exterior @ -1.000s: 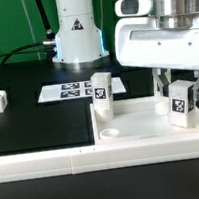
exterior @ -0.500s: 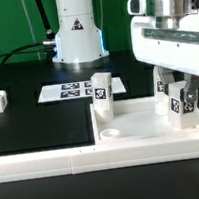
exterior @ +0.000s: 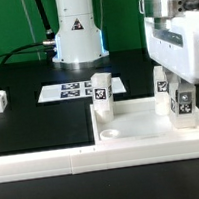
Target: Assemble square table
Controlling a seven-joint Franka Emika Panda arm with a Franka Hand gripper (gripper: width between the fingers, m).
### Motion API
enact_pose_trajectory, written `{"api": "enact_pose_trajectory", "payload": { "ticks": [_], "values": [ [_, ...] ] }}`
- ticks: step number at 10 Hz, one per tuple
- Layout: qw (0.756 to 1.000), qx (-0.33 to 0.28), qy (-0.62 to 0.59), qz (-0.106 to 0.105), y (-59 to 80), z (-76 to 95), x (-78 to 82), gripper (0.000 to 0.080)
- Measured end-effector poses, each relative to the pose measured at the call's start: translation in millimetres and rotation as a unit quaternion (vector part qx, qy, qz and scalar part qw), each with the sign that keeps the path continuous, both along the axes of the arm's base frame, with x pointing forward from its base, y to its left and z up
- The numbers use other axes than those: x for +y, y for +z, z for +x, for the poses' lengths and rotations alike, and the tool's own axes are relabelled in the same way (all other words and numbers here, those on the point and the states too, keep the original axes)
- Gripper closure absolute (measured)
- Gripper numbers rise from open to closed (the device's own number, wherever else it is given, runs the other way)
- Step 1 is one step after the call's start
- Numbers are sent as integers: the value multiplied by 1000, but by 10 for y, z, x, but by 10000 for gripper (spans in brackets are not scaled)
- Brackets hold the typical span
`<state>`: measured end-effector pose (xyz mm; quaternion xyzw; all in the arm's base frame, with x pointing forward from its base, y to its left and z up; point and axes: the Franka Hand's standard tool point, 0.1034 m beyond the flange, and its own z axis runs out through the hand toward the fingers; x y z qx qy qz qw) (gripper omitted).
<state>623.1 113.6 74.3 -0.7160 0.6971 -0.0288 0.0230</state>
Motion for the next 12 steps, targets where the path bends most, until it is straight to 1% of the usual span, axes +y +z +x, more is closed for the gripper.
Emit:
{"api": "enact_pose_trajectory", "payload": {
  "ticks": [1, 2, 3, 4, 5, 8, 11, 12],
  "values": [
    [1000, 0, 2, 0, -1, -1, 3, 271],
    [1000, 0, 10, -1, -1, -1, 4, 189],
    [1000, 0, 22, -2, 0, -1, 10, 189],
    [998, 0, 64, -4, 5, 4, 20, 158],
    [993, 1, 116, -8, 4, 2, 32, 152],
    [959, 0, 282, -19, 3, 1, 68, 151],
    [923, 1, 384, -28, 2, 3, 50, 151],
    [915, 1, 402, -29, 2, 3, 52, 151]
  ]
}}
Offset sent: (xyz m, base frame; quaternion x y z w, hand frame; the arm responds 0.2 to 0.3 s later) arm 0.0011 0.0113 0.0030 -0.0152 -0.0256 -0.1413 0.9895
